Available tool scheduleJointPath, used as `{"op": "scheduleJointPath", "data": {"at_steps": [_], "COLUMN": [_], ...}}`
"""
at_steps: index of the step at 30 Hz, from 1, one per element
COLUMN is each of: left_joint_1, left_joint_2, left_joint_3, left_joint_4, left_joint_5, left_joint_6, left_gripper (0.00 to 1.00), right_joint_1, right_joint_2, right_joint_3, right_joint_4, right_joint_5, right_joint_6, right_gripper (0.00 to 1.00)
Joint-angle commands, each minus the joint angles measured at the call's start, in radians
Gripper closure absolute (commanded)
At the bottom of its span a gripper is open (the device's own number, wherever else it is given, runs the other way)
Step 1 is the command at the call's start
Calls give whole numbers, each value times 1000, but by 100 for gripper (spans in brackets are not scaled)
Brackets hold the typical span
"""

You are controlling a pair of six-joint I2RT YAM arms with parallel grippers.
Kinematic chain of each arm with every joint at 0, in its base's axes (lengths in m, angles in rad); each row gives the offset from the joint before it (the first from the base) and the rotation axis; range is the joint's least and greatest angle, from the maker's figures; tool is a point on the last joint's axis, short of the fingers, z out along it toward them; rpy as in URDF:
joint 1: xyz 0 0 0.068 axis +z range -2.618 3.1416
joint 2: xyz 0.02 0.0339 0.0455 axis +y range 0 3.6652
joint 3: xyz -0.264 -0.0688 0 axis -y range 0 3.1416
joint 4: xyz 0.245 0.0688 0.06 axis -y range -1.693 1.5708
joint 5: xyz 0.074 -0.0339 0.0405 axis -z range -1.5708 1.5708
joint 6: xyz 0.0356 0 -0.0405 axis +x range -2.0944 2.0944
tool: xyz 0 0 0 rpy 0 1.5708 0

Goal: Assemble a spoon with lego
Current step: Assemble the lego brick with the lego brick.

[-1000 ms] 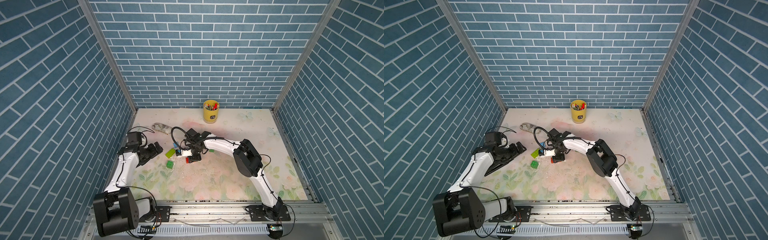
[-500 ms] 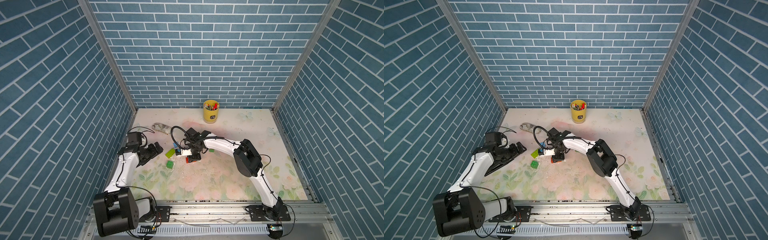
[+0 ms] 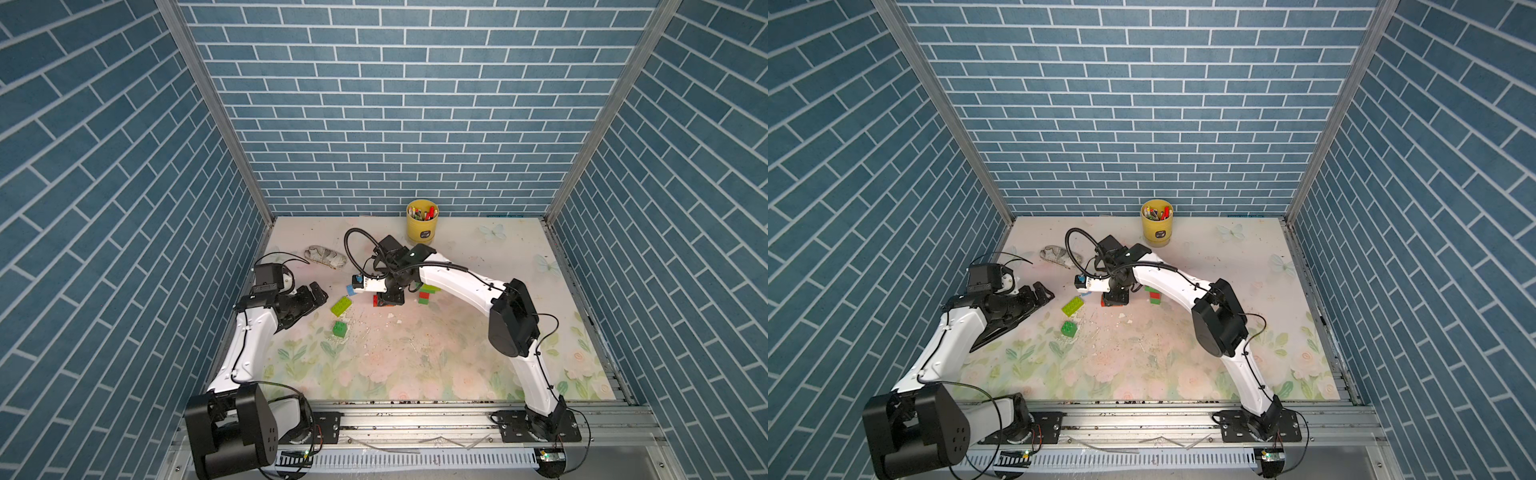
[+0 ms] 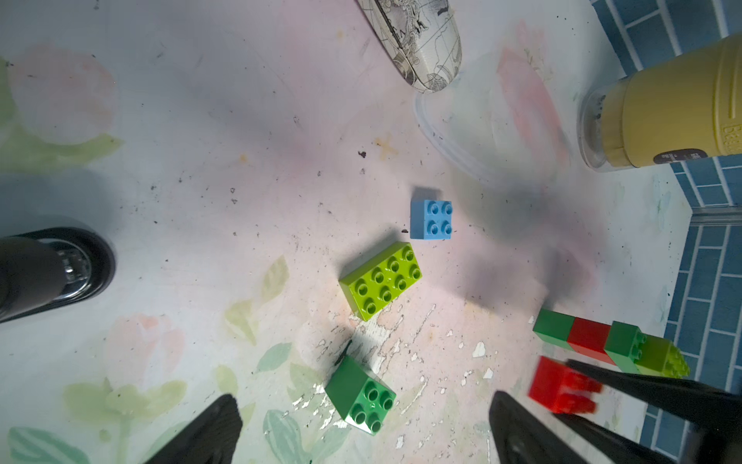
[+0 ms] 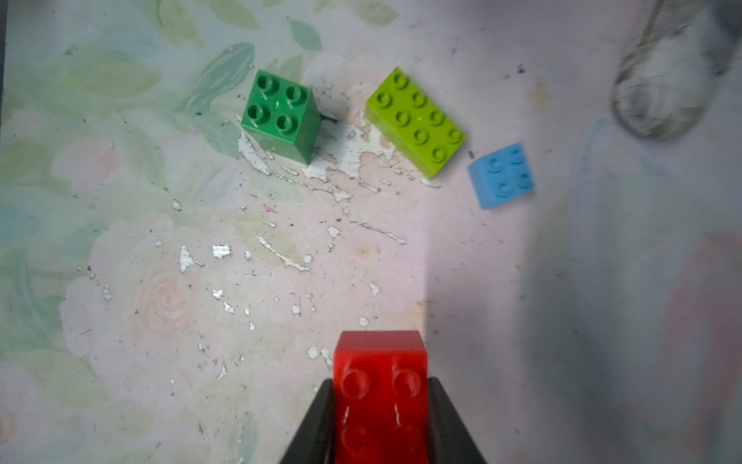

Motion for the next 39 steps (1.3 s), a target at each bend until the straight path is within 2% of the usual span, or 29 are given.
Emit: {"op": "scheduleJointPath", "data": {"at_steps": [1, 5, 12, 18, 25, 39], "left_joint_1": [-41, -143, -392, -508, -558, -573], "left_joint_2": [-3, 19, 152, 287, 363, 404], "left_joint_3": [22, 24, 58, 119, 140, 145], "left_joint_4": [23, 83, 270, 365, 414, 435], "left_joint_5": [8, -11, -58, -51, -41, -28], "left_joint_6": [-22, -64, -162, -209, -233, -243], "left_gripper": [1, 1, 1, 1, 1, 1], "right_joint_1": [-52, -114, -211, -245, -253, -266], "right_joint_2": [-114, -175, -275, -296, -274, -240], "right_joint_3": [60, 60, -82, -175, -173, -176], "right_joint_4": [-111, -203, -236, -202, -179, -170], "right_joint_5": [40, 84, 152, 146, 116, 27], "right_joint_6": [51, 46, 55, 69, 72, 2], "right_gripper": [75, 75, 76, 77, 78, 79]}}
